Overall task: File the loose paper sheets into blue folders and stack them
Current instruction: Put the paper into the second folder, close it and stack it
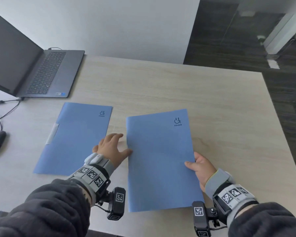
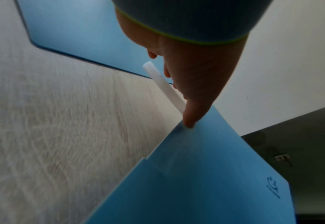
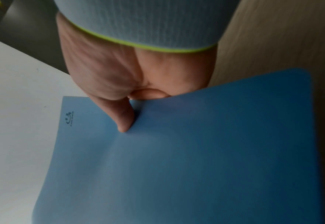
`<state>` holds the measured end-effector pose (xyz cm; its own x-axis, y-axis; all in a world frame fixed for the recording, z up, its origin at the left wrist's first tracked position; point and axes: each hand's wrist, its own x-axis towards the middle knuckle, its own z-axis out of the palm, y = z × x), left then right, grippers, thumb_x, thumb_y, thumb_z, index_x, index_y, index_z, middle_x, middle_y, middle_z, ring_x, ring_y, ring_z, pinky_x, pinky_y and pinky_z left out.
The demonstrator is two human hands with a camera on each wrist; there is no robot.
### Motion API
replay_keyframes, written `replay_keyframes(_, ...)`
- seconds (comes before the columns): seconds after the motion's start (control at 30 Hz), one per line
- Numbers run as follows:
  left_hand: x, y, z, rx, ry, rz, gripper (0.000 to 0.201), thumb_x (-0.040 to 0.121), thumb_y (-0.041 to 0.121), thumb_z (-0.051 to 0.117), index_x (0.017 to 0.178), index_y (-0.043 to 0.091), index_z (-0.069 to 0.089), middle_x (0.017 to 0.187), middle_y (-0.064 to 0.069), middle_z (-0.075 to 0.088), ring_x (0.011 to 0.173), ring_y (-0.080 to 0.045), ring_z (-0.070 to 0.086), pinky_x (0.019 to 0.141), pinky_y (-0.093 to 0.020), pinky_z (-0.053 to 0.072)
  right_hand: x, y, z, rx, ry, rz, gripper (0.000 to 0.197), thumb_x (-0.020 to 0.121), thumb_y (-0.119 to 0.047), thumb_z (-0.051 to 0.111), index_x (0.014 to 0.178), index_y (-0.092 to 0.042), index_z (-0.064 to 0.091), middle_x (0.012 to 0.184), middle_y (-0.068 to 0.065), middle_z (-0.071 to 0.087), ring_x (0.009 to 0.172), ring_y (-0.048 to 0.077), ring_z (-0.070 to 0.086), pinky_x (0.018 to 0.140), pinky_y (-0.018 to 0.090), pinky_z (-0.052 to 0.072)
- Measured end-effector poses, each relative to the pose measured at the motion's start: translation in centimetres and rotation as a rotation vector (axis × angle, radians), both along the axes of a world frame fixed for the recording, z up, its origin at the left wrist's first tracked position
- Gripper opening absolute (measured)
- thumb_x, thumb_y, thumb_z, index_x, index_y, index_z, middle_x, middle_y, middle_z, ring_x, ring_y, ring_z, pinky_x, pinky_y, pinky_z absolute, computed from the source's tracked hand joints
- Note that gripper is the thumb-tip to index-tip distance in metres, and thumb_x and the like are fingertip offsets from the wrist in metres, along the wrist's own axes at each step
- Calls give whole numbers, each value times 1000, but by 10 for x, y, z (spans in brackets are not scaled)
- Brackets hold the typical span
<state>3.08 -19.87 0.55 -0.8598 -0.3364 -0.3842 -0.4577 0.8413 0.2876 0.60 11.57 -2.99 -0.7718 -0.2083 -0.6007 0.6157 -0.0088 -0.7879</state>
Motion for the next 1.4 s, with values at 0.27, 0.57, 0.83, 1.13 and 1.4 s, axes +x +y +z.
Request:
replay_keyframes(0.27,-7,12,-13,181,-61,36,42,86,44,64,125,28,63,117,-1,68,104,-25,61,83,-36,48,7,5,3,1,29,-25,34,89,12,47,104,-11,67,100,11,76,89,31,71,80,47,56)
replay_keyframes(0.57,-9,13,-15,179,-72,48,42,80,45,68,120,36,68,114,4,70,101,-22,64,85,-36,53,8,11,1,1,33,-24,35,89,13,47,108,-10,66,104,11,75,92,29,71,81,44,56)
replay_keyframes(0.83,-3,4,-11,452,-60,249,25,87,24,58,109,24,68,85,-2,72,77,-20,69,64,-32,56,5,-9,2,-33,18,-16,32,89,11,48,107,-8,66,104,15,74,94,34,70,84,48,55)
replay_keyframes(1.13,19,-24,-23,875,25,754,21,71,20,50,77,26,69,86,-5,68,82,-29,62,79,-38,48,-3,-62,5,-39,12,28,32,89,11,48,103,-12,67,99,12,76,91,35,69,85,52,54)
replay_keyframes(1.4,43,-82,-22,964,69,791,57,49,13,62,103,30,62,102,-8,70,86,-34,68,77,-44,56,-4,-134,6,-89,-6,71,36,91,11,44,108,-13,65,102,10,75,91,31,71,80,47,57)
